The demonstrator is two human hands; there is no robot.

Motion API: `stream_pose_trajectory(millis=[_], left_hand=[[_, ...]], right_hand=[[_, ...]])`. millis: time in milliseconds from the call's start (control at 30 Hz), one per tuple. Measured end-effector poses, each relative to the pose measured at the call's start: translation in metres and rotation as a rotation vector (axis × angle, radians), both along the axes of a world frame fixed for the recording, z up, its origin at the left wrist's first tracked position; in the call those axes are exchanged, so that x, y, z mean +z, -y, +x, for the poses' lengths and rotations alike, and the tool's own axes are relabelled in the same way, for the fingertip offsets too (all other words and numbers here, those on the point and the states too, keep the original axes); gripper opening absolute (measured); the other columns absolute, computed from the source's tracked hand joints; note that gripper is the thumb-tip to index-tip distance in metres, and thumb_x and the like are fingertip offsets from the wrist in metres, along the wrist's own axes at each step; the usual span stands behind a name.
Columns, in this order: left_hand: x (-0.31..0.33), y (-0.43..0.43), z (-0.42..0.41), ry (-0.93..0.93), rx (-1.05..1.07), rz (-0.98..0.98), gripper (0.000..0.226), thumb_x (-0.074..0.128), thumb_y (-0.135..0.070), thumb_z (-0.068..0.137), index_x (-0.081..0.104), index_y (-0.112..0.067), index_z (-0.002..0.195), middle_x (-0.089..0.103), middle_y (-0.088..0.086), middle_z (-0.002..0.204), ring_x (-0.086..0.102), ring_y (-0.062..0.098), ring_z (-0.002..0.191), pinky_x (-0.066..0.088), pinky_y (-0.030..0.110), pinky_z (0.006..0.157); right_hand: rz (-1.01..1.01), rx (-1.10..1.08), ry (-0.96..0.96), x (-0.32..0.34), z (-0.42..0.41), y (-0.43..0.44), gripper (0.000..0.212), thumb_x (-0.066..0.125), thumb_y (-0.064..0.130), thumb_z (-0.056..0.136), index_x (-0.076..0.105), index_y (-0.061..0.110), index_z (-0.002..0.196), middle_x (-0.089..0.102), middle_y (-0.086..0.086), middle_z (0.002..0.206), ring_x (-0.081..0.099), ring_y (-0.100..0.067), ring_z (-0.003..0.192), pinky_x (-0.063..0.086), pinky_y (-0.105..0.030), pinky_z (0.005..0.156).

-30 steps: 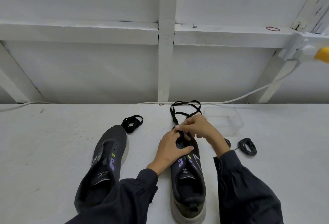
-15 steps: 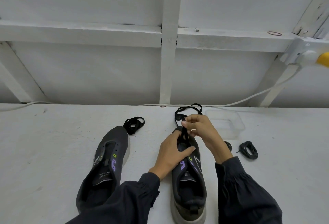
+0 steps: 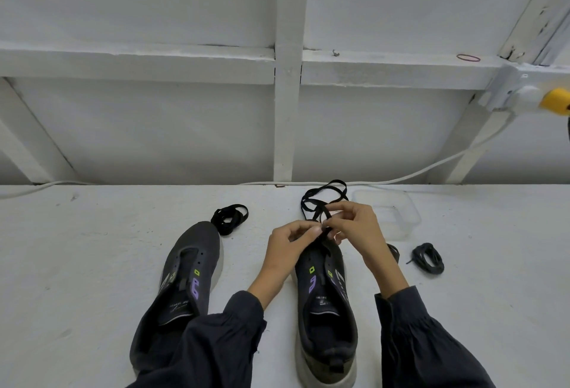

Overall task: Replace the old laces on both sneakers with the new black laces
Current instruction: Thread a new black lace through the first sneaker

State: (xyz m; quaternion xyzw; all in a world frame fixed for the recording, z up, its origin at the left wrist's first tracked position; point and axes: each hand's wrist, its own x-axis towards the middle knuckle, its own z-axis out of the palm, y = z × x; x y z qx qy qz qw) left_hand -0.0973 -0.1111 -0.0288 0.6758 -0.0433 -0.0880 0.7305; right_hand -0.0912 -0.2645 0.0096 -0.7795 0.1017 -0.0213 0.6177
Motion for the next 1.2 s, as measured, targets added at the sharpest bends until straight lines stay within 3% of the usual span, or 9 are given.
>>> stream_pose_trajectory(millis=[233, 367, 467, 600, 667, 733, 867, 1033, 1200], left_hand=[[0.021, -0.018, -0.003, -0.035, 0.241, -0.239, 0.016, 0.067, -0.007, 0.088, 0.068, -0.013, 0.103, 0.065, 0.001, 0.088, 0.062, 0.013, 0.083, 0.049, 0.033, 0.097], [0.03, -0.035, -0.014, 0.002, 0.331, -0.237, 0.015, 0.064, -0.007, 0.091, 0.063, -0.011, 0.106, 0.057, 0.004, 0.094, 0.049, 0.01, 0.052, 0.058, 0.034, 0.079], [0.019, -0.043, -0.031, -0.094, 0.307, -0.097, 0.019, 0.062, -0.006, 0.092, 0.061, -0.016, 0.108, 0.057, 0.007, 0.107, 0.047, 0.012, 0.048, 0.059, 0.033, 0.066], [-0.003, -0.051, -0.045, -0.241, 0.179, 0.139, 0.024, 0.064, -0.011, 0.09, 0.062, -0.025, 0.108, 0.049, 0.0, 0.124, 0.07, 0.015, 0.082, 0.052, 0.041, 0.096], [-0.009, -0.051, -0.047, -0.187, 0.157, 0.277, 0.024, 0.065, -0.014, 0.089, 0.062, -0.031, 0.106, 0.036, -0.008, 0.136, 0.051, 0.013, 0.12, 0.041, 0.033, 0.104], [-0.009, -0.049, -0.042, -0.088, 0.179, 0.445, 0.024, 0.064, -0.018, 0.089, 0.06, -0.035, 0.105, 0.03, -0.013, 0.139, 0.026, 0.01, 0.134, 0.028, 0.029, 0.105], [-0.003, -0.034, -0.009, 0.011, 0.177, 0.514, 0.02, 0.061, -0.023, 0.091, 0.063, -0.031, 0.109, 0.043, -0.009, 0.137, 0.033, 0.014, 0.135, 0.029, 0.04, 0.113], [-0.003, 0.001, 0.041, 0.088, 0.068, 0.684, 0.028, 0.053, -0.035, 0.097, 0.059, -0.025, 0.123, 0.058, -0.006, 0.13, 0.051, 0.016, 0.124, 0.039, 0.038, 0.105], [-0.007, 0.007, 0.06, 0.109, -0.013, 0.902, 0.029, 0.056, -0.034, 0.096, 0.064, -0.025, 0.122, 0.066, -0.003, 0.124, 0.058, 0.019, 0.116, 0.045, 0.032, 0.093]], right_hand=[[0.278, -0.101, 0.057, -0.003, -0.039, 0.015, 0.035, 0.065, 0.001, 0.076, 0.064, 0.01, 0.111, 0.058, -0.005, 0.071, 0.052, -0.012, 0.063, 0.041, -0.022, 0.051], [0.321, -0.114, 0.149, 0.004, -0.061, 0.03, 0.022, 0.061, -0.006, 0.087, 0.071, 0.007, 0.102, 0.06, -0.007, 0.075, 0.051, -0.016, 0.065, 0.04, -0.023, 0.054], [0.198, -0.113, 0.069, -0.001, -0.07, 0.039, 0.011, 0.065, 0.001, 0.088, 0.075, 0.008, 0.087, 0.059, -0.01, 0.064, 0.047, -0.018, 0.051, 0.038, -0.023, 0.049], [-0.455, 0.005, -0.228, -0.028, -0.071, 0.049, 0.014, 0.07, 0.018, 0.083, 0.071, 0.018, 0.069, 0.068, 0.003, 0.06, 0.063, -0.013, 0.047, 0.045, -0.029, 0.052], [-0.558, -0.032, -0.268, -0.031, -0.068, 0.045, 0.014, 0.069, 0.024, 0.08, 0.068, 0.025, 0.067, 0.069, 0.005, 0.062, 0.068, -0.015, 0.057, 0.053, -0.033, 0.057], [-0.548, -0.105, -0.206, -0.026, -0.061, 0.037, 0.016, 0.069, 0.027, 0.08, 0.067, 0.026, 0.064, 0.07, 0.004, 0.069, 0.067, -0.019, 0.068, 0.054, -0.036, 0.062], [-0.616, -0.096, -0.035, -0.014, -0.025, 0.023, 0.01, 0.065, 0.027, 0.087, 0.072, 0.028, 0.092, 0.065, 0.008, 0.101, 0.061, -0.017, 0.09, 0.039, -0.029, 0.07], [-0.673, 0.07, -0.071, -0.029, 0.043, 0.004, 0.027, 0.06, 0.021, 0.091, 0.068, 0.017, 0.117, 0.069, 0.0, 0.118, 0.061, -0.024, 0.11, 0.045, -0.033, 0.088], [-0.666, 0.125, -0.14, -0.044, 0.067, 0.002, 0.031, 0.065, 0.014, 0.085, 0.068, 0.015, 0.116, 0.07, -0.005, 0.105, 0.062, -0.025, 0.107, 0.044, -0.03, 0.079]])
